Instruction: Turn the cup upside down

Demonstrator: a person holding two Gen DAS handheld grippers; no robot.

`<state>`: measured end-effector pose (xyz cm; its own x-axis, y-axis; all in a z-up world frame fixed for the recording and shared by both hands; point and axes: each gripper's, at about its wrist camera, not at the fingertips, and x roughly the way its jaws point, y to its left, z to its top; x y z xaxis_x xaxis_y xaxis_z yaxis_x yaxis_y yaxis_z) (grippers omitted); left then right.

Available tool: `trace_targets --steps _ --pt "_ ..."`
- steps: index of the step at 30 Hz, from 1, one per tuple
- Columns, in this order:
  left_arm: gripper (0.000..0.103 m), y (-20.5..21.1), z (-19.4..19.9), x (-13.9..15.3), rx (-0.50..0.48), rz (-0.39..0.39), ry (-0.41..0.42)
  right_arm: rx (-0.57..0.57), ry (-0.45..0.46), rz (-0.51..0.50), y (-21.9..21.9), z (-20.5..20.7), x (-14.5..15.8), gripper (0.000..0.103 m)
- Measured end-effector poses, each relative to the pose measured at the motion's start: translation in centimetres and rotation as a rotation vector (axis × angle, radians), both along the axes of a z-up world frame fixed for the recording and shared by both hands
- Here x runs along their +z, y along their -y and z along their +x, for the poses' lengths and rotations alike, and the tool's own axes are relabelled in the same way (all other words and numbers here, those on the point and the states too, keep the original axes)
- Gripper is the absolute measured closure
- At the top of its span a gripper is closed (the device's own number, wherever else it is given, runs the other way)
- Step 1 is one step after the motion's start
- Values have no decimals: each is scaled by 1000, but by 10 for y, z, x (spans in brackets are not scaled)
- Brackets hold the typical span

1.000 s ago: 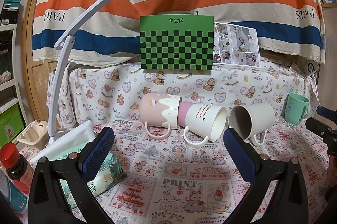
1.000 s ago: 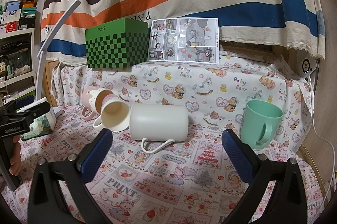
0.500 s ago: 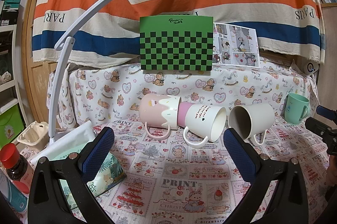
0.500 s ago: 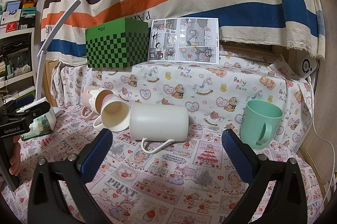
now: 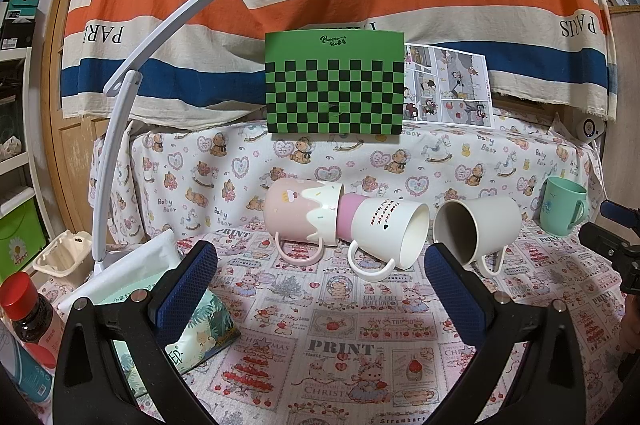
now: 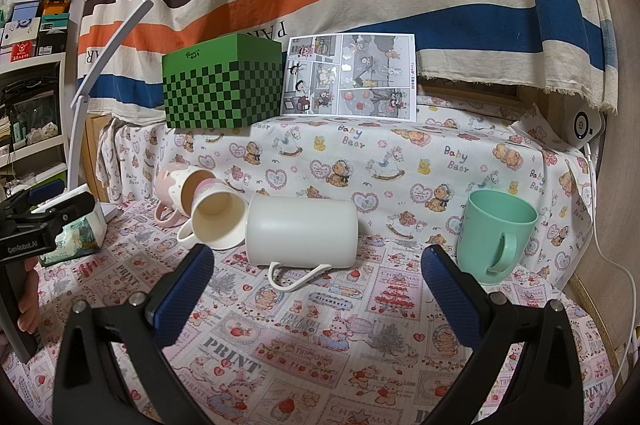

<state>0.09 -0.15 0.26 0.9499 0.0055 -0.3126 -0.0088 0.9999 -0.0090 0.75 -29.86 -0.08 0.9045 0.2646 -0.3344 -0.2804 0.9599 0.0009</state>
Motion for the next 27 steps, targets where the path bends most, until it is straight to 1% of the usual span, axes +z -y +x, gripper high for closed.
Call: trace_targets --steps 23,27 --pt "0 1 0 0 -1 0 -1 -2 -1 0 0 0 0 0" --pt "0 1 1 0 -2 1 2 -32 7 6 1 -3 0 0"
